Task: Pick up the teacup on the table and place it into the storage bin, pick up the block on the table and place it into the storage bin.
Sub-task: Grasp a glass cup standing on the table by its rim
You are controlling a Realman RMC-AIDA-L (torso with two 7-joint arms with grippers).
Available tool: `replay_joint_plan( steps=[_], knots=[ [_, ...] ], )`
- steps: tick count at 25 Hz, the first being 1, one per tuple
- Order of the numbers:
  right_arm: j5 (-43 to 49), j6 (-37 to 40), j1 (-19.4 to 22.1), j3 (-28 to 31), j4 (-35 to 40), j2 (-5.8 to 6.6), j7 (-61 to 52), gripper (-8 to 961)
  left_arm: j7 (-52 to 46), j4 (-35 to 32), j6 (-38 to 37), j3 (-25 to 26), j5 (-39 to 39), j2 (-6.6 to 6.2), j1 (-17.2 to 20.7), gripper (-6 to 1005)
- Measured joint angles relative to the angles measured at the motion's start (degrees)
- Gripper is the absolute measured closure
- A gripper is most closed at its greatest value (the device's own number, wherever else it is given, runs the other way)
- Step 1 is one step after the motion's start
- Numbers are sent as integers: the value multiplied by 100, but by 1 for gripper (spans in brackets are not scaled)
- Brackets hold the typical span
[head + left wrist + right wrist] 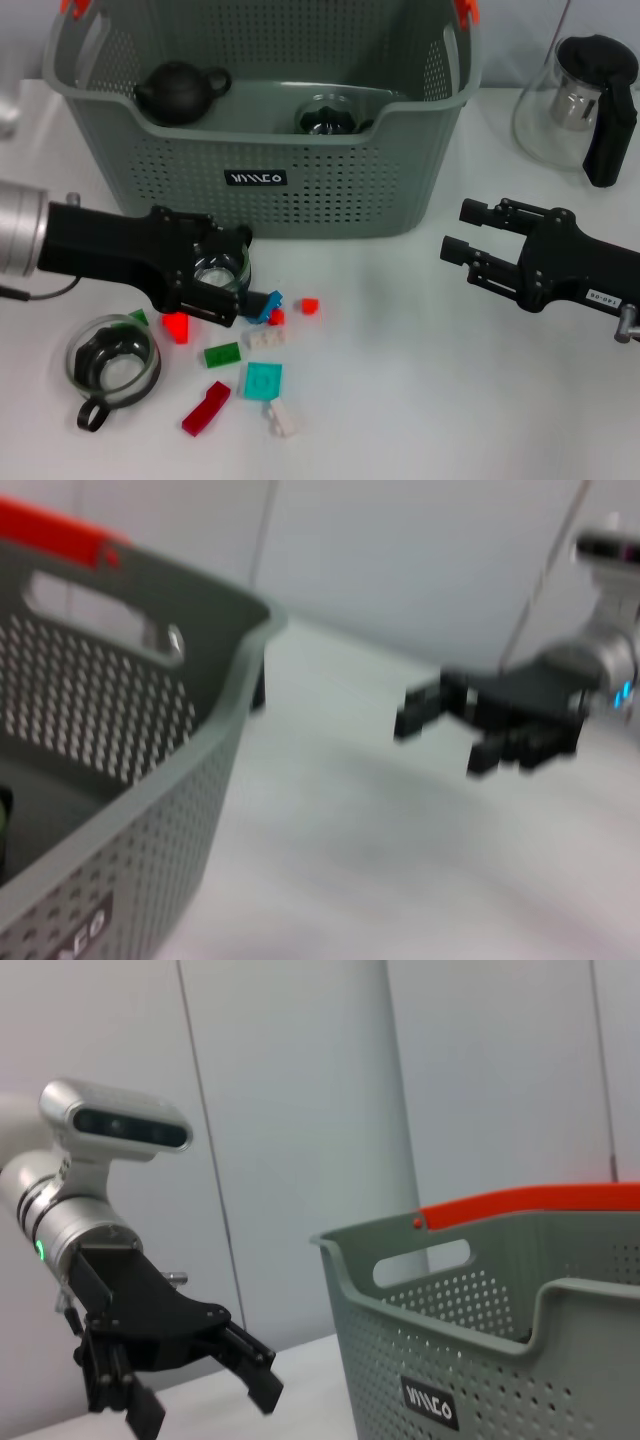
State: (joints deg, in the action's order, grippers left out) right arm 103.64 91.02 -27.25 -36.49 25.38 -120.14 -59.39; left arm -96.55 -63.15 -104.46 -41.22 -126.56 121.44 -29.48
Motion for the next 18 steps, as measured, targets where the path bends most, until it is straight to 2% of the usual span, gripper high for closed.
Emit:
replay_joint_plan(
  steps=[3,8,13,18],
  knots=[
    [-2,0,2,85,-71,0,26,371,-685,-481,-31,-526,-613,-31,-317,65],
    [-3,0,4,181,-146,0,86,371,-1384,-874,20,-1388,-1697,-36,-831,65],
    [-3,13,10,236,-185,0,92,370,-1856,-948,255,-1791,-2502,62,-1246,65],
    [-2,44,1,241,-256,1,99,370,-2006,-903,643,-2111,-2843,205,-1362,64]
  ],
)
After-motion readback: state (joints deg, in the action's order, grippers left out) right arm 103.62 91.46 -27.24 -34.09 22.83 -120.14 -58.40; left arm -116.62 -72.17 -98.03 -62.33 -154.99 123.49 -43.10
